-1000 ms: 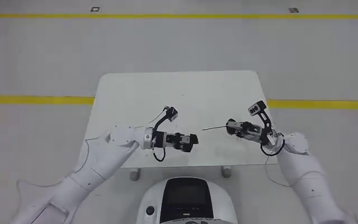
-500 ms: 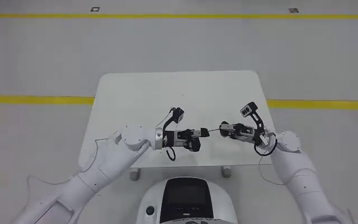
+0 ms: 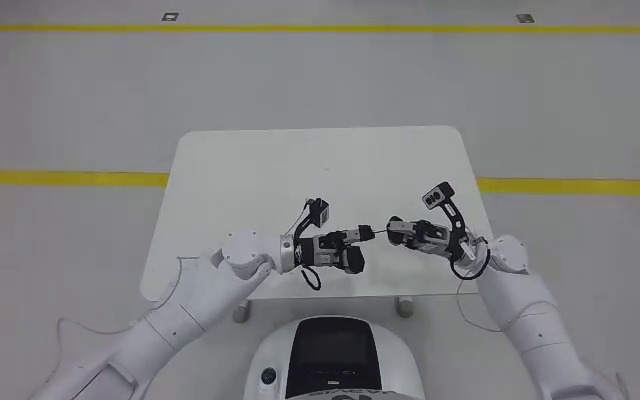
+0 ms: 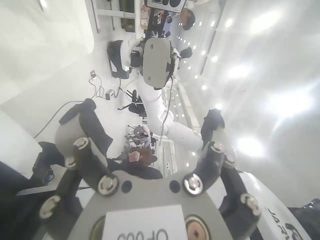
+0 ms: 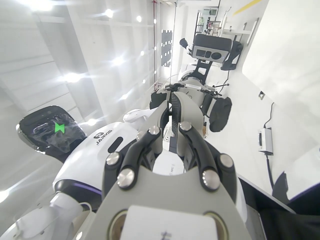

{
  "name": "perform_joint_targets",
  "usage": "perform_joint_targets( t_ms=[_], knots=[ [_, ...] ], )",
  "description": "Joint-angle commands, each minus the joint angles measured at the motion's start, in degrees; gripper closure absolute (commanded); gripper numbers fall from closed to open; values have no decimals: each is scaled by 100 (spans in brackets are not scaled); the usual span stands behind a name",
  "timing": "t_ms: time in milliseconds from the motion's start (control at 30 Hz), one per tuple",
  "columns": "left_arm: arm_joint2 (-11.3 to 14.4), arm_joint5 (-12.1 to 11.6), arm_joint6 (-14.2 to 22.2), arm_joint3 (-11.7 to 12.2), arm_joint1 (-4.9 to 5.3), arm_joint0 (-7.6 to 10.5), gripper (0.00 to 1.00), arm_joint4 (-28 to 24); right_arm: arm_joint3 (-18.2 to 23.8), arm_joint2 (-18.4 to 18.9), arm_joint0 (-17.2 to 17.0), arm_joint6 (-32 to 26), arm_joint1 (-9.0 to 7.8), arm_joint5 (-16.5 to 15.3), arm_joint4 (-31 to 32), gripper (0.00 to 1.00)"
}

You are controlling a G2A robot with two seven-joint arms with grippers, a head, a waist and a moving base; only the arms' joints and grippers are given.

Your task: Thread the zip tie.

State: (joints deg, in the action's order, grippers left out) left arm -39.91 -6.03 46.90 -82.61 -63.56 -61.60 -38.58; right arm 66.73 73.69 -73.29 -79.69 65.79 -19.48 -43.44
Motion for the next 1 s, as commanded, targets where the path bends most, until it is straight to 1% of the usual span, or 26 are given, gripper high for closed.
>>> perform_joint_targets(
  t_ms=[0,100,167,367,433,533,733,867,967],
  knots=[
    [67,-65,13,86,-52,39,0,-108,-72,-73,70,4,18,0,-60,100],
    [134,-103,102,163,-95,98,0,-149,-152,-181,140,4,28,34,-146,100],
    [134,-103,102,163,-95,98,0,-149,-180,-238,173,4,23,96,-228,100],
    [134,-103,102,163,-95,98,0,-149,-189,-241,178,4,22,97,-240,100],
    [138,-96,10,114,-100,61,0,-113,-30,-233,108,168,20,159,-234,100],
    [87,-95,57,119,-98,21,0,-207,116,-129,28,106,-20,196,-160,100],
    [-6,-78,186,150,-89,-23,0,-319,242,-8,-74,4,-77,285,-143,100],
    [-35,-68,267,156,-92,-28,0,-344,278,-61,-92,4,-91,410,-264,100],
    [-82,-234,324,191,-113,-55,0,-539,269,-124,-66,4,-103,480,-333,100]
  ],
)
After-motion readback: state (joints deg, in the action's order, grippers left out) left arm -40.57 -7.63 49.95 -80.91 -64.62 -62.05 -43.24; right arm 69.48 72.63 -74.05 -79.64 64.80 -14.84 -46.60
